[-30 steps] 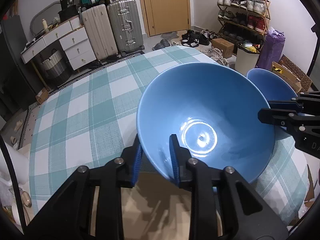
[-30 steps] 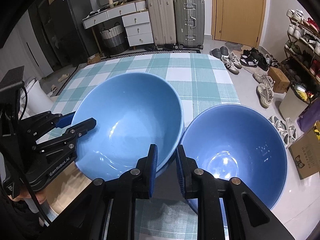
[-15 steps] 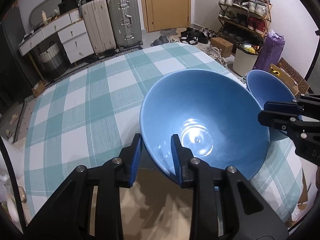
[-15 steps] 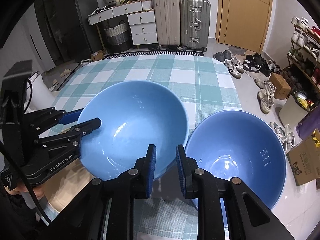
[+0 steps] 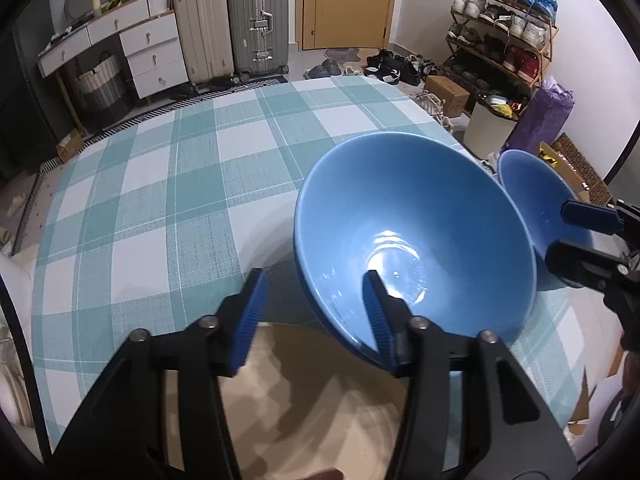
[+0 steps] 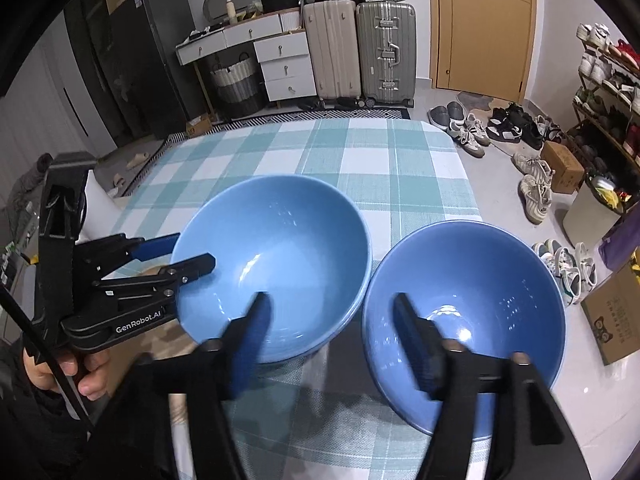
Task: Organize plates and bowls
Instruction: 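Move both open tools toward the two blue bowls on the tablecloth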
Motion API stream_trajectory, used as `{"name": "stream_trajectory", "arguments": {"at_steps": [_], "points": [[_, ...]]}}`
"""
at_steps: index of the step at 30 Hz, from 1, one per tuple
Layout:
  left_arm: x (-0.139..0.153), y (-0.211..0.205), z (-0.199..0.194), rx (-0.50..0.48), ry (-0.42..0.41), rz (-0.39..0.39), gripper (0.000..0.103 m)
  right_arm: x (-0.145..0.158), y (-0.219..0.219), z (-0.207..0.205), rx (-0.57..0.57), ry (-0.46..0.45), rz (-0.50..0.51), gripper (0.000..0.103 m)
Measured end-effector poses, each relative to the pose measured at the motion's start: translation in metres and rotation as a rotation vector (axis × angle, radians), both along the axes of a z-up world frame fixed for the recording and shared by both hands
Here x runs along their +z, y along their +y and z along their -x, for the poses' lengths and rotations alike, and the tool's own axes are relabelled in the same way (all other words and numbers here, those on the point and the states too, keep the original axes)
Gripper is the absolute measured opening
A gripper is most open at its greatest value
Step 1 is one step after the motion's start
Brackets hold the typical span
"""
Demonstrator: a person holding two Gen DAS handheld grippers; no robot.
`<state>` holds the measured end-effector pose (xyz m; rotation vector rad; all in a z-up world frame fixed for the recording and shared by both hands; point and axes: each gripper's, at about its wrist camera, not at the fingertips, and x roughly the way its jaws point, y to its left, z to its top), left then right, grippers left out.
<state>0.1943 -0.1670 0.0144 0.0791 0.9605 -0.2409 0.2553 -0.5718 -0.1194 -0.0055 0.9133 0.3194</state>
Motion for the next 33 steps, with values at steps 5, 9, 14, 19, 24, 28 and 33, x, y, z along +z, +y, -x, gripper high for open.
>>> {"name": "stream_trajectory", "arguments": {"at_steps": [5, 9, 14, 19, 24, 28, 33], "points": [[0.022, 0.002, 0.018, -0.01, -0.059, 0.06, 0.087, 0.013, -0.006, 0.009, -0.017, -0.042, 0.001, 0.09], [0.034, 0.002, 0.03, -0.014, -0.045, 0.134, 0.102, 0.025, -0.012, 0.021, -0.03, -0.074, -0.013, 0.1], [0.045, -0.007, 0.049, -0.017, -0.041, 0.175, 0.102, 0.044, -0.026, 0.04, -0.047, -0.125, -0.046, 0.101], [0.053, -0.026, 0.068, -0.03, -0.043, 0.173, 0.102, 0.059, -0.045, 0.058, -0.072, -0.151, -0.069, 0.101], [0.06, -0.043, 0.081, -0.042, -0.06, 0.178, 0.102, 0.072, -0.063, 0.075, -0.095, -0.185, -0.061, 0.101], [0.064, -0.059, 0.09, -0.045, -0.067, 0.169, 0.102, 0.075, -0.079, 0.087, -0.115, -0.191, -0.065, 0.101], [0.061, -0.082, 0.097, -0.057, -0.06, 0.172, 0.102, 0.069, -0.097, 0.098, -0.137, -0.186, -0.071, 0.102]]}}
